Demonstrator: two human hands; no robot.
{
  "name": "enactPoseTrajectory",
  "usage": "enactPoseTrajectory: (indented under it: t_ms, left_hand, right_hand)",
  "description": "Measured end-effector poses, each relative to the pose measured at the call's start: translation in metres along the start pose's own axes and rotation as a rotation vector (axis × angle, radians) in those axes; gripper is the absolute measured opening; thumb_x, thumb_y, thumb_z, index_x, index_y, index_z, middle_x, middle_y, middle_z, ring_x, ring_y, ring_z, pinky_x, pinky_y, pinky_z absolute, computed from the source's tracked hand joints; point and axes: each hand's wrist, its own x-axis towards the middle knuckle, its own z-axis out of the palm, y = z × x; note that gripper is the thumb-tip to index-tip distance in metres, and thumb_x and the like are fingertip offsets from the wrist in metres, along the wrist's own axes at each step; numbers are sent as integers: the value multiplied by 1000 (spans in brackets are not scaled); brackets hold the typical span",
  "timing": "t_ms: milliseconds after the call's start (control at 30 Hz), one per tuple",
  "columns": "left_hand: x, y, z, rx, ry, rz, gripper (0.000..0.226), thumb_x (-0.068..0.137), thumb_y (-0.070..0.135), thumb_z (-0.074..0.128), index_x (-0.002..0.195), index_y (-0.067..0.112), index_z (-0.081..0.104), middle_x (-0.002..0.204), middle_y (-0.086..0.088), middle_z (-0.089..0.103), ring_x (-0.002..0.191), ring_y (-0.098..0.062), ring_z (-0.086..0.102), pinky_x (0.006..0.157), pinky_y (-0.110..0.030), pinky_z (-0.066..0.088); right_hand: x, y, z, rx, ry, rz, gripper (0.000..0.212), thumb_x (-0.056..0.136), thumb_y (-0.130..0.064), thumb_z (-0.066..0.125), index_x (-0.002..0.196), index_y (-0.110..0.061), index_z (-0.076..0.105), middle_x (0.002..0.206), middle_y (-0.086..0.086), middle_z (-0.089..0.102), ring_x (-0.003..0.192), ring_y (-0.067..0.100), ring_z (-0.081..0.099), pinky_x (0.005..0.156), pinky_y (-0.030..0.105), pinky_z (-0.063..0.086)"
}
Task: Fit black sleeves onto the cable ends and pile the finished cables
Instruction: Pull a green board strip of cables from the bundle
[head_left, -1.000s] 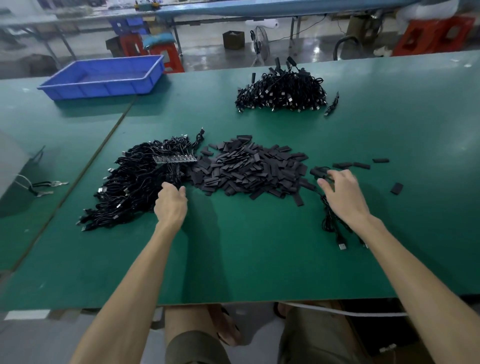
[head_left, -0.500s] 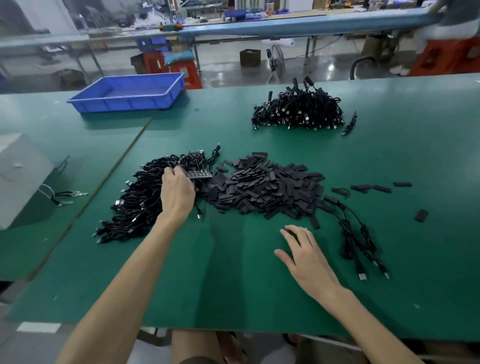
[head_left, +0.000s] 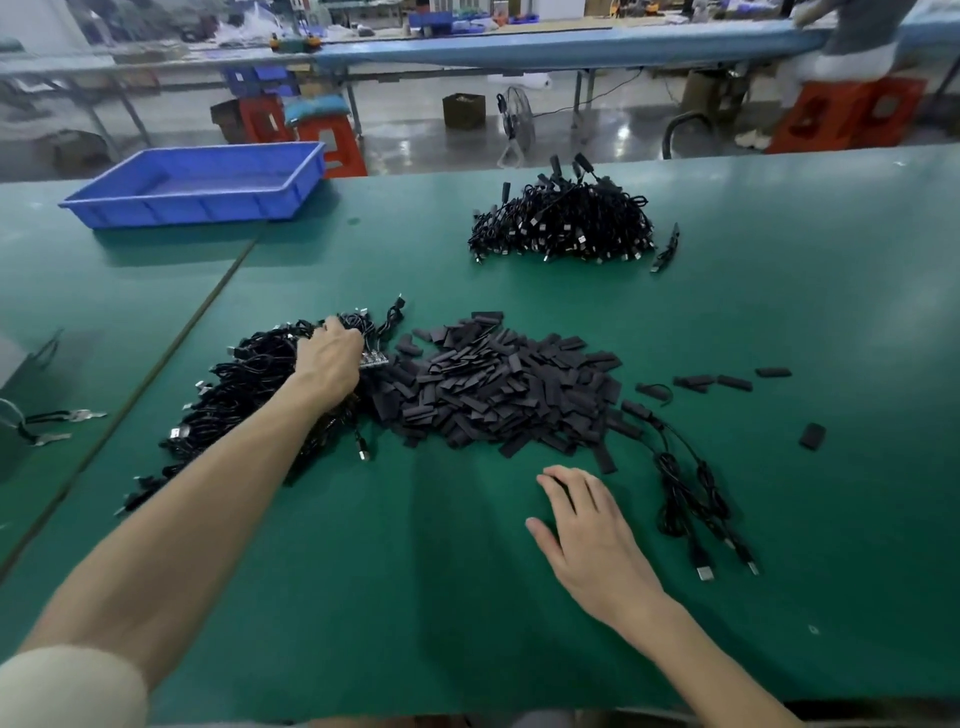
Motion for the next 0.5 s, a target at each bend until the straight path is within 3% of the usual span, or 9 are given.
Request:
enactPoseTrajectory:
  t_ms: [67, 133, 200, 367, 500]
  left_hand:
    - [-1, -7, -3, -19, 51, 34, 17, 94, -6, 51, 80, 4, 51, 95, -20, 58, 81, -35, 53, 78, -50, 52]
    - [0, -15, -2, -50, 134, 46, 17, 93, -9, 52, 79, 1, 52, 91, -20, 54, 75, -32, 50, 72, -47, 53]
    - [3, -22, -1, -131, 183, 1, 3, 93, -7, 55, 92, -5, 56, 96, -25, 54, 83, -38, 55, 75, -47, 54]
    - [8, -9, -3, -196, 64, -192, 20, 96, 7, 62, 109, -6, 53, 117, -29, 45, 101, -45, 54, 83, -49, 52]
    - [8, -2, -4, -129, -28, -213, 16, 93, -10, 50, 105, -10, 59, 126, -30, 40, 108, -46, 51, 90, -51, 50]
  right_hand:
    - [0, 0, 1, -14, -3, -2, 69, 106, -55, 17, 159, -14, 33, 158, -1, 33, 151, 19, 26, 128, 38, 21]
    - [-1, -1, 1, -13, 0, 3, 68, 107, -55, 18, 158, -13, 34, 158, 0, 33, 150, 20, 27, 128, 39, 22]
    - [-1, -1, 2, -18, -3, 4, 67, 107, -54, 19, 158, -13, 34, 158, 0, 33, 150, 20, 26, 128, 39, 22]
    - [-2, -1, 2, -11, 0, 7, 68, 106, -54, 18, 159, -14, 32, 159, -2, 31, 151, 17, 24, 129, 36, 19]
    - [-2, -3, 2, -7, 4, 8, 67, 107, -54, 20, 159, -14, 33, 159, -2, 31, 151, 17, 24, 128, 36, 18]
